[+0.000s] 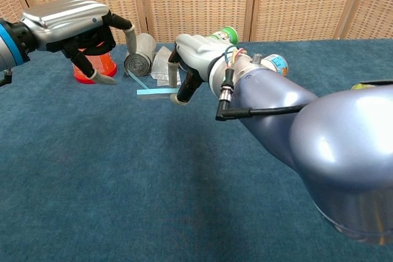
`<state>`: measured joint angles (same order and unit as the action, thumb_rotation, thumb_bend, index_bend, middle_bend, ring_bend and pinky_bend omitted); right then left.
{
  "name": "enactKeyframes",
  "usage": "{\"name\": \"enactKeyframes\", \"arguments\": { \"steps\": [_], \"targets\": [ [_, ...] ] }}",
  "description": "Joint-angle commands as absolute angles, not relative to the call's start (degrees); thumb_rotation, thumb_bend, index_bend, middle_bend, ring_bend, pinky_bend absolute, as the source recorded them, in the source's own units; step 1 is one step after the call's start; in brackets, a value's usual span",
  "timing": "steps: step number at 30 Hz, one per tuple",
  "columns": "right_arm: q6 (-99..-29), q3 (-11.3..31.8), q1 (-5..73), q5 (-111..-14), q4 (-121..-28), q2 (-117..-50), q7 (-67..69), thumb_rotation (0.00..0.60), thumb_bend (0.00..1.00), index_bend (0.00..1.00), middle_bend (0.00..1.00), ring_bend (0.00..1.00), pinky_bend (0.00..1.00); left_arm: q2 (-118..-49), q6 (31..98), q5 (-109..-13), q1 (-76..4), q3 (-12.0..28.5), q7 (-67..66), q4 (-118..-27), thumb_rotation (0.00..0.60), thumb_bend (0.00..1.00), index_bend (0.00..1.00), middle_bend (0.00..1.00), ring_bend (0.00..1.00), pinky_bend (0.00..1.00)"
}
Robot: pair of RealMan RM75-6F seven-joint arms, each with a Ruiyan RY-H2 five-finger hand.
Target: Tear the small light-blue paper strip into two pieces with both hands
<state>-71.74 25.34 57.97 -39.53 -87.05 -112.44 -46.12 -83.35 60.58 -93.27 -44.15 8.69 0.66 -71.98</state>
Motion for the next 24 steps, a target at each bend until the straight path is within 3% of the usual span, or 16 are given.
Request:
{"name": "enactKeyframes", "arguments": {
  "steps": [1, 8, 24],
  "targets": [
    [-71.8, 25.4, 58.1, -39.4, -87.0, -112.5, -46.2, 0.600, 0.61, 0.63, 0.00, 0.00, 0.00, -83.0, 58.8, -92.2, -44.9, 8.2, 0.4, -73.3, 0.600, 0.00, 0.49, 0.92, 0.87, 0.87],
    [-71.7, 25.4, 58.2, -38.9, -86.9, -112.3, -46.2, 0.600, 0.62, 0.63, 0.00, 0.00, 0.00, -82.7, 57.3, -90.1, -45.8, 8.3, -2.5, -75.8, 0.600, 0.01, 0.51, 0.93, 0.87, 0.87],
    [-72.1, 25.2, 58.2, -38.4, -87.5, -111.7, -46.4, 0.600, 0.65, 0.63, 0.00, 0.00, 0.00, -84.6, 57.0, -88.5, -46.9, 7.6, -2.7, -74.8, 0.600, 0.15, 0.56, 0.93, 0.87, 0.87]
  ]
}}
